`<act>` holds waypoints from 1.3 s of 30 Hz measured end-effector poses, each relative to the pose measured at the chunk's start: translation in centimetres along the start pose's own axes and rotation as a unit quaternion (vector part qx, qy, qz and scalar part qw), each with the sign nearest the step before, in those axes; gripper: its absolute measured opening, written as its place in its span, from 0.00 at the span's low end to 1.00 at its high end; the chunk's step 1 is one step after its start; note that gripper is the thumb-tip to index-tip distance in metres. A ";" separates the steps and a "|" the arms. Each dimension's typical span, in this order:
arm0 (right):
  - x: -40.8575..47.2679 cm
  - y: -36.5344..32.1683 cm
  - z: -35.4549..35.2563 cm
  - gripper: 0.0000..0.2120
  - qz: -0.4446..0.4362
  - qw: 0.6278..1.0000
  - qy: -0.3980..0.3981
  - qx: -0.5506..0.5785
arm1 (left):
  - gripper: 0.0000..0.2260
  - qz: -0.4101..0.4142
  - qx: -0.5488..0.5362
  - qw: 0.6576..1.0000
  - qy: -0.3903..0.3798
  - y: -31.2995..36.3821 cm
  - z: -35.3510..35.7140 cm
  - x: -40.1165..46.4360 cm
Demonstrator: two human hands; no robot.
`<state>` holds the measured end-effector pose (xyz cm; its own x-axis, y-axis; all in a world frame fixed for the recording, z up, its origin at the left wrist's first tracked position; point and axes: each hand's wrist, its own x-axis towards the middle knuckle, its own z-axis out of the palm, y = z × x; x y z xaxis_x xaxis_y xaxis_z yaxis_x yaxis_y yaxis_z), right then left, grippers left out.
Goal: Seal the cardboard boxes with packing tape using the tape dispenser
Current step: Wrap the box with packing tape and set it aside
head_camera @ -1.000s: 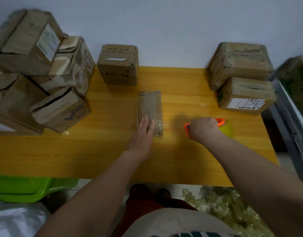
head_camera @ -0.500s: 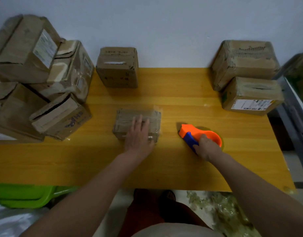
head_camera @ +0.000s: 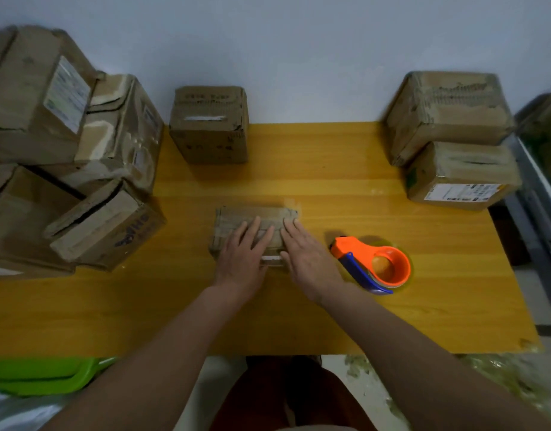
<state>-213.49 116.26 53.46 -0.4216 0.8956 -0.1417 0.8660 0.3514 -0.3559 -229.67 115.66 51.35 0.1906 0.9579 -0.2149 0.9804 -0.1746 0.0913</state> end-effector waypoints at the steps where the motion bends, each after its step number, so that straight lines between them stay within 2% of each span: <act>1: 0.5 0.2 0.0 0.25 0.003 1.000 -0.007 -0.009 | 0.36 0.012 0.008 1.000 -0.008 -0.3 0.2 -0.1; 6: 4.0 0.9 -0.8 0.23 0.012 0.999 0.006 0.042 | 0.39 0.040 0.028 0.999 -0.025 -1.0 0.5 -0.1; 9: 6.2 1.1 -1.3 0.21 0.078 0.986 0.008 0.145 | 0.40 0.047 0.032 0.998 -0.030 -1.2 0.6 -0.3; 12: 7.5 1.6 -1.7 0.20 0.162 0.949 -0.021 0.269 | 0.41 0.050 0.023 0.998 -0.028 -1.3 0.5 -0.5; 16: 7.8 3.0 -2.2 0.20 0.204 0.891 -0.089 0.396 | 0.43 0.078 0.004 0.997 -0.018 -2.1 -0.4 0.0; 17: 7.6 3.2 -2.1 0.22 0.208 0.893 -0.084 0.391 | 0.44 0.084 0.001 0.996 -0.004 -2.4 -0.8 0.3; 20: 7.0 2.7 -0.9 0.30 0.198 0.919 0.024 0.340 | 0.52 0.080 -0.001 0.997 0.022 -3.4 -2.0 2.4; 21: 7.0 2.2 -0.3 0.29 0.182 0.923 0.042 0.336 | 0.54 0.079 0.010 0.997 0.014 -3.7 -2.3 3.2; 23: 7.2 1.5 0.9 0.19 0.171 0.923 0.060 0.341 | 0.56 0.078 0.020 0.997 -0.020 -4.3 -2.3 4.3; 25: 7.5 0.9 1.6 0.10 0.190 0.897 0.108 0.384 | 0.56 0.077 0.021 0.996 -0.035 -4.6 -1.5 4.6; 29: 8.2 0.1 2.0 0.17 0.271 0.809 0.179 0.490 | 0.55 0.073 0.042 0.996 -0.019 -4.8 -0.7 4.9; 32: 8.4 0.5 2.2 0.26 0.342 0.740 0.125 0.566 | 0.55 0.076 0.052 0.996 -0.014 -4.9 -0.5 5.1; 34: 8.3 0.9 2.6 0.28 0.365 0.706 0.092 0.600 | 0.55 0.076 0.059 0.995 -0.003 -4.9 -0.3 5.0; 38: 8.2 1.8 2.9 0.27 0.347 0.671 0.022 0.655 | 0.55 0.074 0.066 0.995 -0.007 -4.8 -0.2 4.9; 39: 8.1 2.1 2.8 0.26 0.339 0.676 0.006 0.654 | 0.55 0.072 0.066 0.995 -0.006 -4.9 -0.2 4.8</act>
<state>-215.81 123.55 49.00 -0.0387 0.7349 -0.6770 -0.1234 -0.6759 -0.7266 -233.52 121.19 50.05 0.3304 0.9179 -0.2200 0.9405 -0.3398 -0.0052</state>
